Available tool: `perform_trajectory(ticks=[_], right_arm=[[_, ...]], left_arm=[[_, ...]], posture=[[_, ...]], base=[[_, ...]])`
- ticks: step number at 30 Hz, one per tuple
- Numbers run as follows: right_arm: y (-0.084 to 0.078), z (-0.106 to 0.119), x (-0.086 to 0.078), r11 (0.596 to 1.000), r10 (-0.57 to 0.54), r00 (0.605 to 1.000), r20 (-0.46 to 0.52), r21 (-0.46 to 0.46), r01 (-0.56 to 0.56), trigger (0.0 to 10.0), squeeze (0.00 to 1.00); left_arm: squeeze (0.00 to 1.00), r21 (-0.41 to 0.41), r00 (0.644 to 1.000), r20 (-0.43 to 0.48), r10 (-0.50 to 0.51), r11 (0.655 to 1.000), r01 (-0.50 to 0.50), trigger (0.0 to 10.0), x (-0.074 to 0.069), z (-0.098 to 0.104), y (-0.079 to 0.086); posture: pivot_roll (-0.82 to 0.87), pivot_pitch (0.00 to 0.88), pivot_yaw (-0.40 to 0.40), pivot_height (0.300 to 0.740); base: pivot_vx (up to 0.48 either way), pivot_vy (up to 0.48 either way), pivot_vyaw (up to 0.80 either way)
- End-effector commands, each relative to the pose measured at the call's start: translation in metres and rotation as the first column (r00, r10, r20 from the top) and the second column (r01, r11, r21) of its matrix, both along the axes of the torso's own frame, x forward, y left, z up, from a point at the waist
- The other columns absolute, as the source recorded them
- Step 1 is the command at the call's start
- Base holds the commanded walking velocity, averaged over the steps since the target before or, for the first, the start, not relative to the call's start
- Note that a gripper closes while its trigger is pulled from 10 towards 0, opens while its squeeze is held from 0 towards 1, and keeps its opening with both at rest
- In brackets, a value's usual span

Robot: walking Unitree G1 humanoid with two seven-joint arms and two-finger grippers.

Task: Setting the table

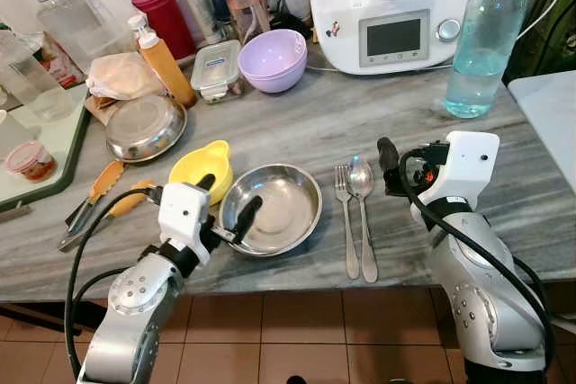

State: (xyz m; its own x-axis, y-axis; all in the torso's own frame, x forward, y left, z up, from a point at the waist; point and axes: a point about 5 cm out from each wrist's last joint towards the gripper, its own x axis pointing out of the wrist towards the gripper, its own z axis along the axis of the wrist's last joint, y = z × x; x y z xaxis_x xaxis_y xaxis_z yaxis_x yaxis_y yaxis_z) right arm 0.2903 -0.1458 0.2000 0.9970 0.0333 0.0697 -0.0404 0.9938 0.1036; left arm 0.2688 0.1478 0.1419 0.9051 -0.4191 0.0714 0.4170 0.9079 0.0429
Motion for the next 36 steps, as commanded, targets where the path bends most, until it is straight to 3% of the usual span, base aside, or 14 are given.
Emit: perform_trajectory(ticks=[1,2,3,4,15,19,23,24,27,28,30,31,32,36], right_arm=[[0.007,-0.002,0.003,1.0,0.006,1.0,-0.023,0.019,-0.006,10.0,0.54],[0.007,-0.001,0.004,1.0,0.005,1.0,-0.023,0.015,-0.005,10.0,0.54],[0.007,-0.001,0.006,1.0,-0.003,1.0,-0.029,0.01,0.003,10.0,0.09],[0.007,-0.001,0.006,1.0,-0.006,1.0,-0.03,0.01,0.006,10.0,0.0],[0.01,-0.001,0.015,0.998,-0.046,0.995,-0.092,0.036,0.049,10.0,0.02],[0.018,0.0,0.016,0.998,0.001,0.996,-0.094,0.061,0.004,10.0,0.29],[0.018,0.0,0.016,0.999,-0.006,0.995,-0.096,0.048,0.011,10.0,0.34],[0.017,-0.001,0.017,0.993,-0.012,0.994,-0.105,0.115,0.024,10.0,0.46],[0.016,0.003,0.016,0.994,-0.004,0.997,-0.077,0.104,0.012,10.0,0.49],[0.016,0.003,0.016,0.996,-0.005,0.996,-0.093,0.092,0.014,10.0,0.4],[0.016,0.003,0.015,0.995,-0.007,0.995,-0.101,0.096,0.016,10.0,0.4],[0.014,0.004,0.015,0.997,-0.001,0.997,-0.072,0.08,0.007,10.0,0.06],[0.014,0.002,0.015,0.999,0.003,0.997,-0.076,0.048,0.001,10.0,0.0],[0.017,-0.005,0.008,0.999,0.024,0.996,-0.086,0.027,-0.022,10.0,0.0]], left_arm=[[0.0,-0.008,0.998,0.019,0.055,0.998,-0.055,10.0,0.0,0.003,0.01],[0.0,-0.011,0.998,0.024,0.065,0.998,-0.064,10.0,0.001,0.004,0.011],[0.0,-0.021,0.995,0.034,0.094,0.995,-0.093,10.0,0.002,0.006,0.013],[0.0,-0.026,0.993,0.038,0.109,0.994,-0.108,10.0,0.003,0.006,0.014],[0.0,-0.063,0.977,0.042,0.211,0.976,-0.208,10.0,0.009,0.008,0.025],[0.0,-0.075,0.971,0.051,0.235,0.97,-0.23,10.0,0.011,0.01,0.026],[0.0,-0.083,0.968,0.052,0.247,0.967,-0.242,10.0,0.012,0.01,0.025],[0.0,-0.089,0.967,0.05,0.251,0.965,-0.246,10.0,0.012,0.01,0.024],[0.0,-0.093,0.965,0.05,0.256,0.964,-0.251,10.0,0.012,0.01,0.023],[0.0,-0.097,0.963,0.05,0.265,0.961,-0.259,10.0,0.012,0.01,0.022],[0.0,-0.098,0.962,0.05,0.269,0.96,-0.263,10.0,0.012,0.01,0.023],[0.0,-0.096,0.959,0.049,0.28,0.957,-0.275,10.0,0.012,0.01,0.023],[0.0,-0.094,0.956,0.045,0.291,0.954,-0.286,10.0,0.012,0.008,0.023],[0.0,-0.075,0.945,0.035,0.326,0.944,-0.322,10.0,0.008,0.004,0.025]], posture=[[-0.31,0.152,0.232,0.74],[-0.31,0.152,0.232,0.74],[-0.31,0.146,0.226,0.74],[-0.31,0.146,0.226,0.74],[-0.31,0.128,0.21,0.74],[-0.31,0.128,0.21,0.74],[-0.31,0.128,0.21,0.74],[-0.31,0.128,0.21,0.74],[-0.31,0.128,0.21,0.74],[-0.31,0.124,0.202,0.74],[-0.31,0.124,0.202,0.74],[-0.31,0.124,0.202,0.74],[-0.31,0.124,0.202,0.74],[-0.31,0.125,0.202,0.74]], base=[[0.0,0.0,0.0],[0.0,0.0,0.0],[0.0,0.0,0.0],[0.0,0.0,0.0],[0.0,0.0,0.0],[0.0,0.0,0.0],[0.0,0.0,0.0],[0.0,0.0,0.0],[0.0,0.0,0.0],[0.0,0.0,0.0],[0.0,0.0,0.0],[0.0,0.0,0.0],[0.0,0.0,0.0],[0.0,0.0,0.0]])
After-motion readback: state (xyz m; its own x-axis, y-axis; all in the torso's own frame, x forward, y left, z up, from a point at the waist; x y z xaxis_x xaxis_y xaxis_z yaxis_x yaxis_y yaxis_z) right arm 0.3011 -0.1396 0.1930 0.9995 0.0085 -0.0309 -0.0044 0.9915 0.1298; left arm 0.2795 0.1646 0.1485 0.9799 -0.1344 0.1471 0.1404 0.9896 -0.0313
